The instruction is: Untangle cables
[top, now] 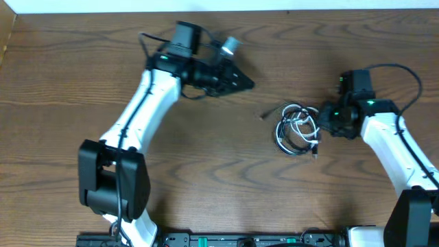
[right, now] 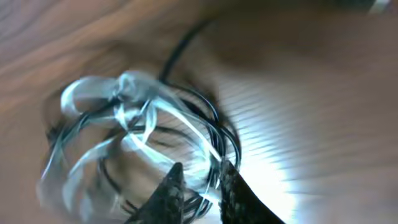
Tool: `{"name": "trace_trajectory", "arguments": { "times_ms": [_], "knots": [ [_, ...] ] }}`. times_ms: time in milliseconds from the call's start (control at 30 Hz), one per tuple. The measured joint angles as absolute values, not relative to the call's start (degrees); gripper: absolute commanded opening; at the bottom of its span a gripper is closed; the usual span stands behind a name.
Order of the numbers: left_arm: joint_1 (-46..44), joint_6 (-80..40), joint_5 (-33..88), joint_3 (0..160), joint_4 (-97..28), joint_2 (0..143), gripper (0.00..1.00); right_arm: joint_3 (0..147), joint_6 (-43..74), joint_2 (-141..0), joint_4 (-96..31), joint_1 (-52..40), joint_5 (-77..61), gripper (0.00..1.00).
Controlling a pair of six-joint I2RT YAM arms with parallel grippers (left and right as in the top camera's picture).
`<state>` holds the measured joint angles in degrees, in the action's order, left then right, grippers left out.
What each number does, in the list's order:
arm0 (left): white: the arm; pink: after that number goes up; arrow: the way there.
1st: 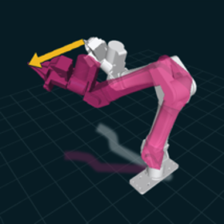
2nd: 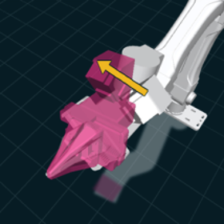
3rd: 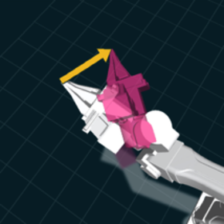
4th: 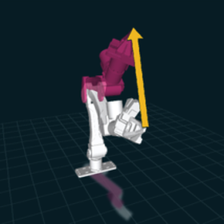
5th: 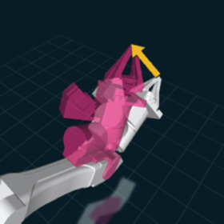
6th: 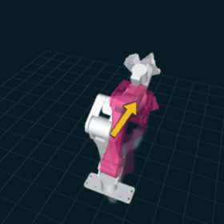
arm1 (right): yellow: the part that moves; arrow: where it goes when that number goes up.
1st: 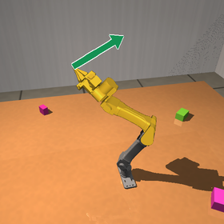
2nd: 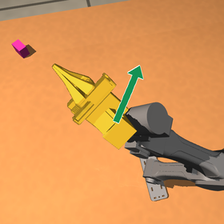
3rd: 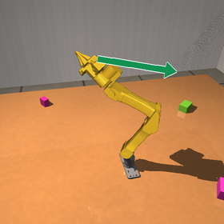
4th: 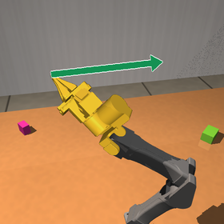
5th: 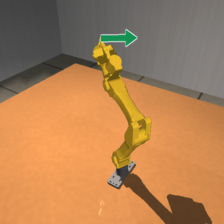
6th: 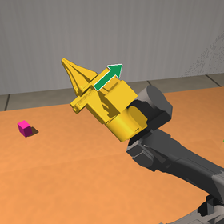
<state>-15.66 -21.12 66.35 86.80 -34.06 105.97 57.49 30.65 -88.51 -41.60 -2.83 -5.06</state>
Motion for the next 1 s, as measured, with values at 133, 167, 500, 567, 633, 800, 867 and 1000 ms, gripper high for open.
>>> {"name": "trace_trajectory", "arguments": {
  "times_ms": [133, 167, 500, 567, 633, 800, 867, 1000],
  "knots": [
    [-11.4, -20.9, 65.3, 86.8, -36.1, 106.0, 0.07, 57.5, 30.1, -88.5, -42.4, -1.1, -1.0, 0.06],
    [-10.7, -20.7, 64.4, 86.8, -37.1, 106.0, 0.07, 57.5, 29.5, -88.5, -42.2, -1.1, -1.0, 0.06],
    [-15.7, -18.9, 51.3, 86.8, -41.3, 106.0, 0.17, 57.5, 25.1, -88.5, -39.4, -1.6, -6.0, 0.28],
    [-18.5, -19.2, 48.4, 86.8, -41.0, 106.0, 0.24, 57.5, 25.4, -88.5, -39.3, -1.6, -6.3, 0.31],
    [-21.6, -19.6, 45.1, 86.8, -40.2, 106.4, 0.26, 57.5, 25.6, -88.6, -39.3, -1.6, -6.5, 0.34],
    [-27.9, -22.5, 36.3, 86.8, -36.6, 110.6, 0.26, 57.5, 25.9, -88.6, -39.4, -1.6, -6.7, 0.40],
    [-29.6, -24.6, 33.8, 86.8, -34.8, 113.0, 0.26, 57.5, 26.0, -88.6, -39.4, -1.6, -6.7, 0.41],
    [-32.4, -29.7, 31.1, 86.8, -31.8, 117.5, 0.26, 57.5, 26.0, -88.6, -39.4, -1.6, -6.8, 0.43]
  ]
}}
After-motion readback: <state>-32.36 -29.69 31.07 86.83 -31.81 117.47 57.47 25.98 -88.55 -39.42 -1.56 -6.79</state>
